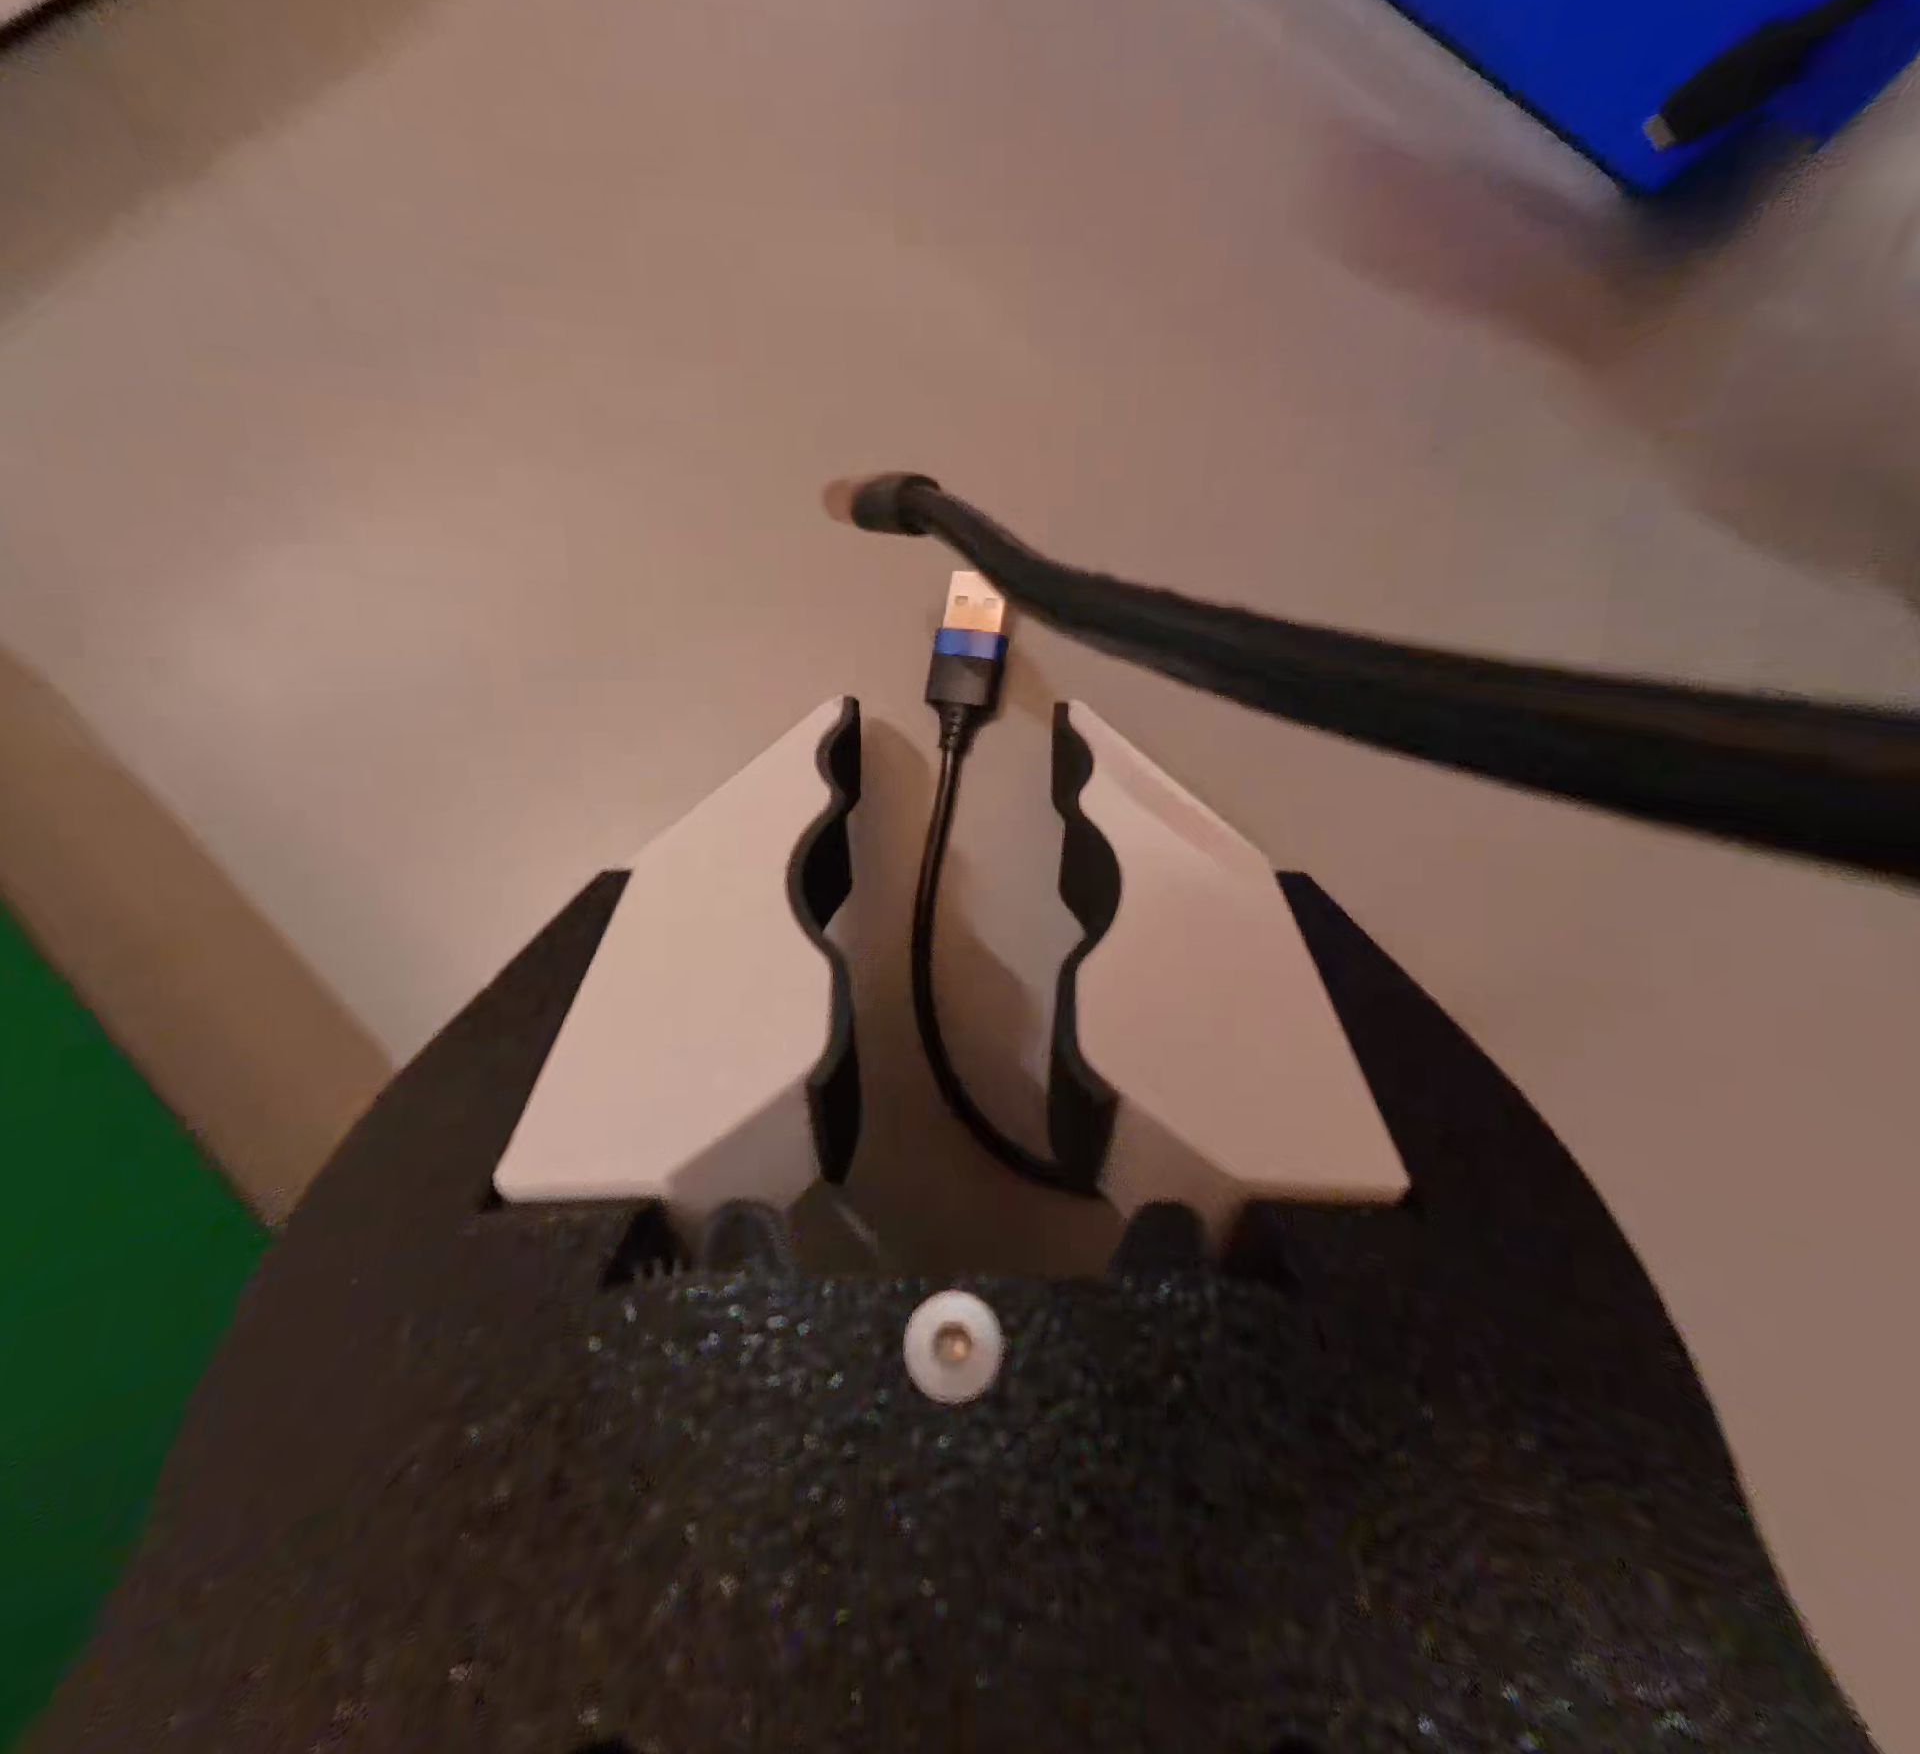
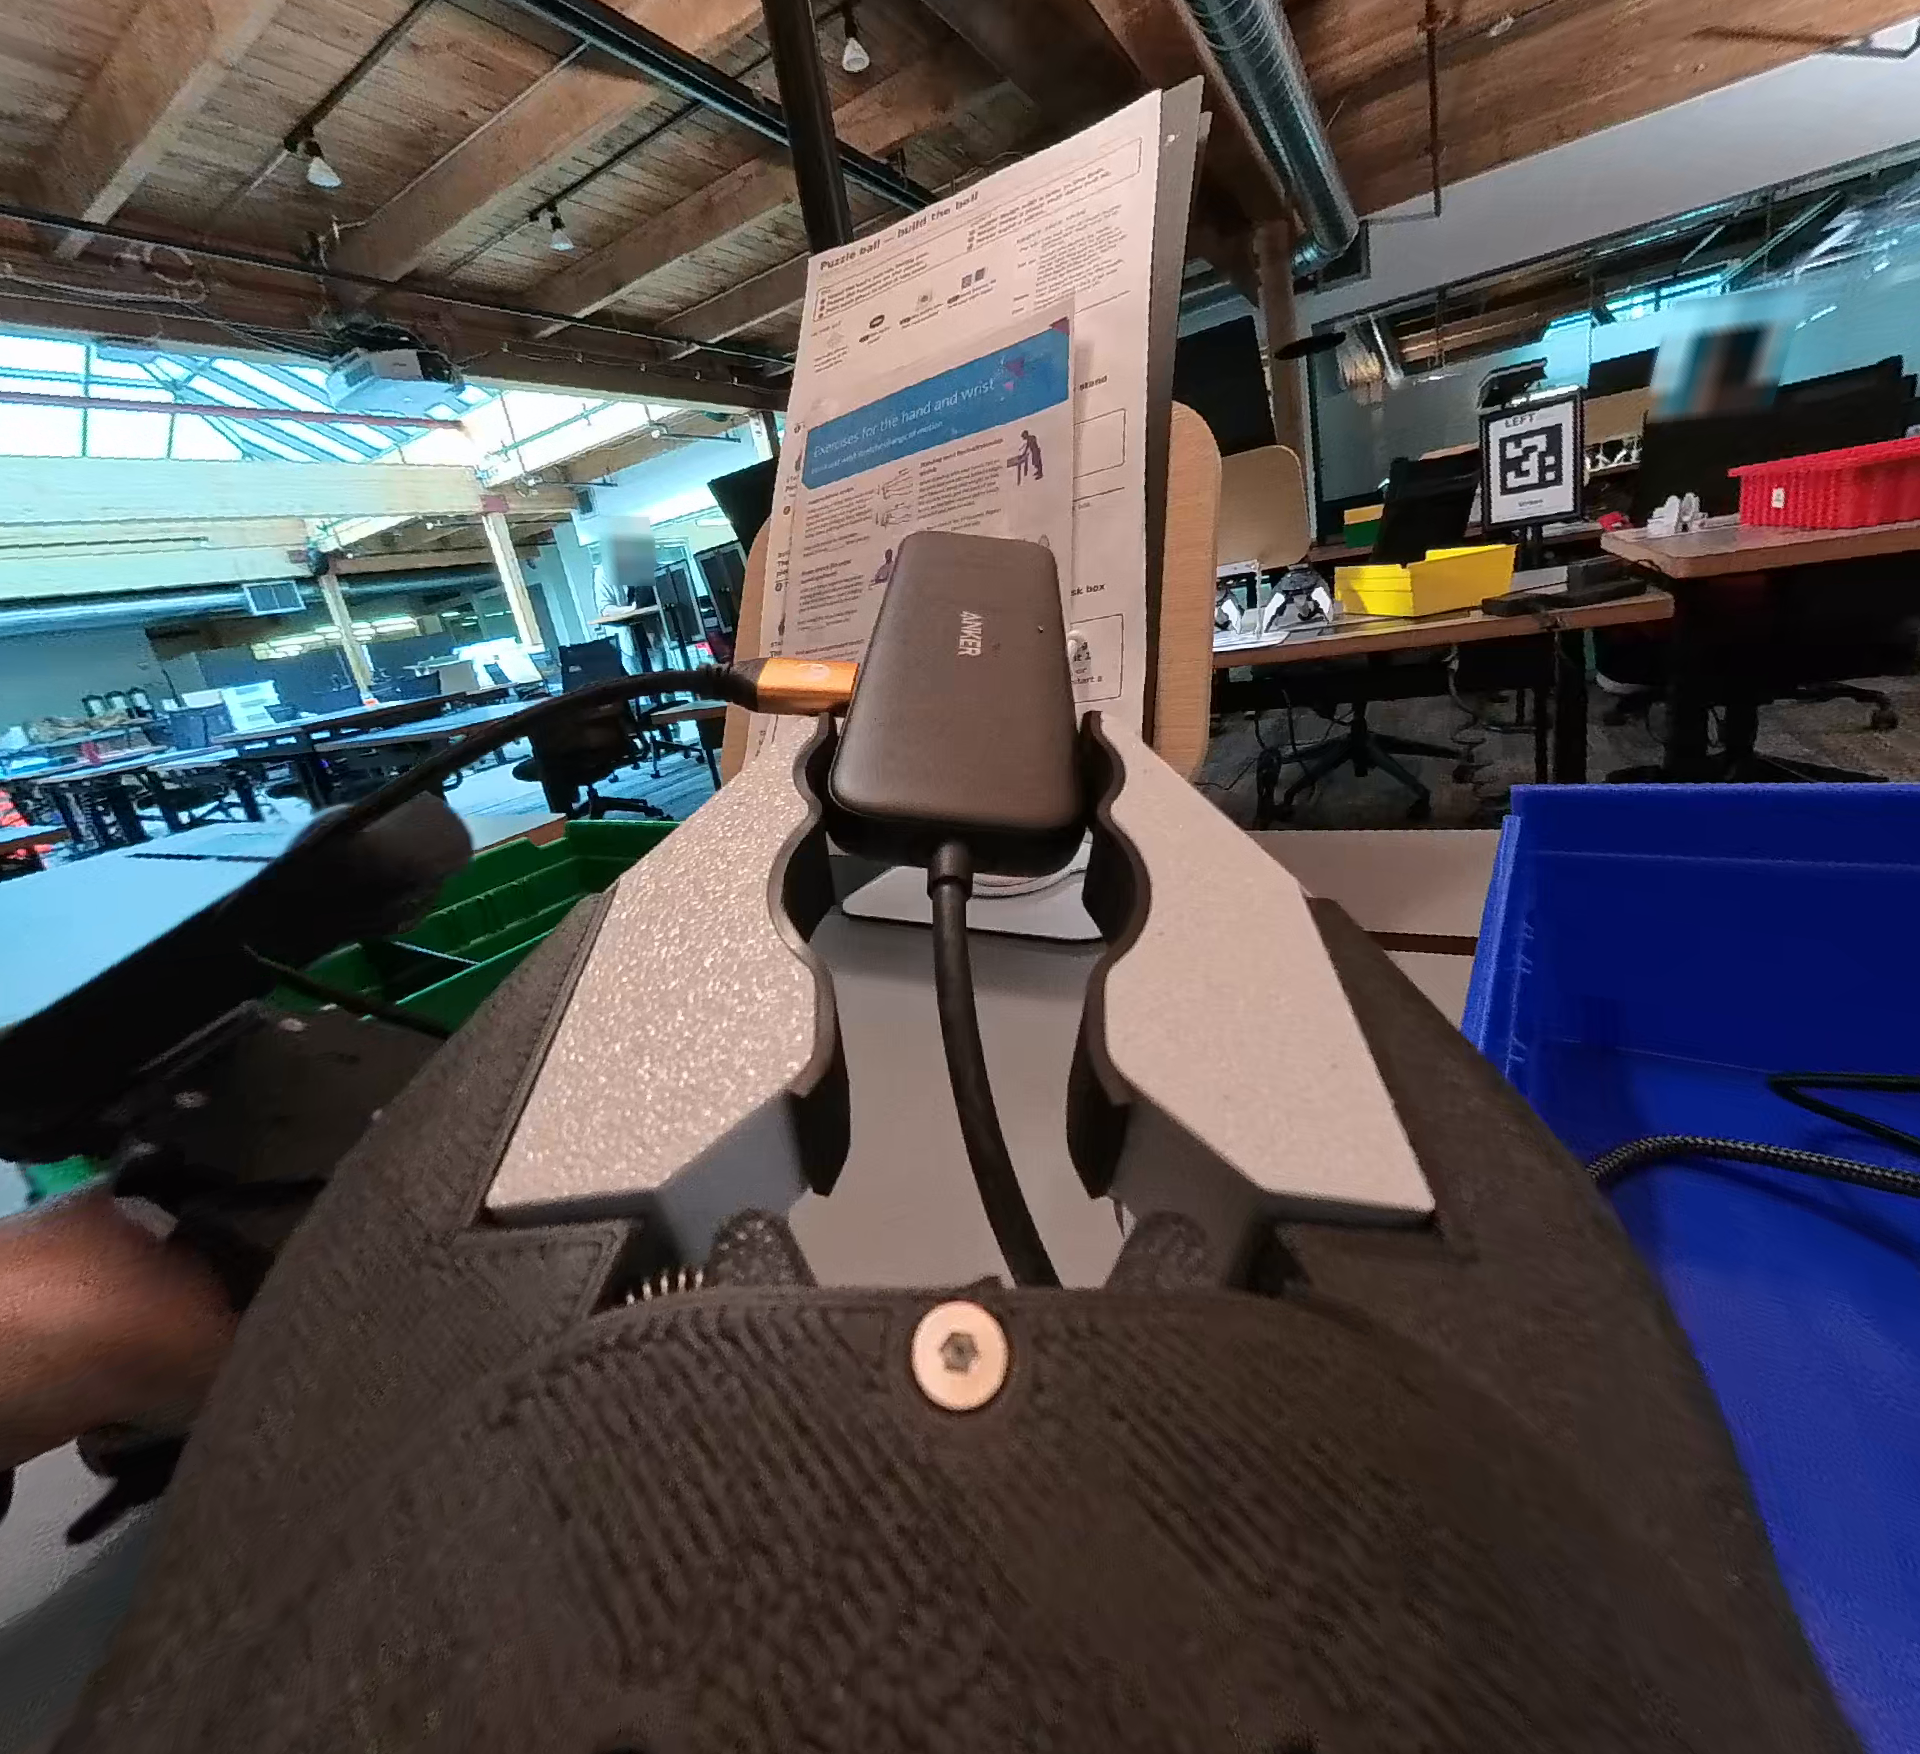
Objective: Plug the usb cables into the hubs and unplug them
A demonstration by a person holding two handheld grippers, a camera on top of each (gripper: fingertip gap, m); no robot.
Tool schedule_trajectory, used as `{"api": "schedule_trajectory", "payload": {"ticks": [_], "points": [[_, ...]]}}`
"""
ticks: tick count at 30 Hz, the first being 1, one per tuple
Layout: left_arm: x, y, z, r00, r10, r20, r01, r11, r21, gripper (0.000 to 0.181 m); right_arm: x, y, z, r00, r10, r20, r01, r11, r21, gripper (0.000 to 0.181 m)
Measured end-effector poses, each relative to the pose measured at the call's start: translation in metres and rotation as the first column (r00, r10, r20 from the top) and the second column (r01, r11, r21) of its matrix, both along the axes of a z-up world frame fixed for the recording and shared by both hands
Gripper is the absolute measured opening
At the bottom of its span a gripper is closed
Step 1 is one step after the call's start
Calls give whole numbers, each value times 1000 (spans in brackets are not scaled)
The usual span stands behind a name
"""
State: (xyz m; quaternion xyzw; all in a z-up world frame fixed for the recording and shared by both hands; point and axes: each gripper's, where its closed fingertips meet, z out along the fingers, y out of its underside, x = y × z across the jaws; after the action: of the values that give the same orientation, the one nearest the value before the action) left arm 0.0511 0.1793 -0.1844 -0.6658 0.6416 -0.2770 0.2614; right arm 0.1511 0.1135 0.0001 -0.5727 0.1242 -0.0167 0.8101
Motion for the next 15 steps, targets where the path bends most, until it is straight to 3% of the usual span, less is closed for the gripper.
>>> {"api": "schedule_trajectory", "payload": {"ticks": [5, 6, 9, 12, 15], "points": [[-1, 10, -10, 999, 28, -19, -27, 999, 23, 22, 0, 1, -1, 1000, 7, -3, -7, 1000, -3, 46], [-2, 8, -10, 1000, 18, -24, -17, 999, 27, 4, 0, 1, -1, 1000, 7, -3, -7, 1000, -3, 46], [-6, 4, -7, 999, -19, -28, 21, 995, 93, 3, 0, 1, -2, 1000, 7, -3, -7, 1000, -5, 46], [-4, 11, 20, 997, 26, 76, -38, 986, 161, 2, 2, -2, 0, 1000, 7, -11, -7, 1000, 9, 46], [-10, 42, 68, 971, 117, 207, -191, 904, 381, 3, 4, -5, 3, 1000, 10, -25, -9, 1000, 27, 46]]}}
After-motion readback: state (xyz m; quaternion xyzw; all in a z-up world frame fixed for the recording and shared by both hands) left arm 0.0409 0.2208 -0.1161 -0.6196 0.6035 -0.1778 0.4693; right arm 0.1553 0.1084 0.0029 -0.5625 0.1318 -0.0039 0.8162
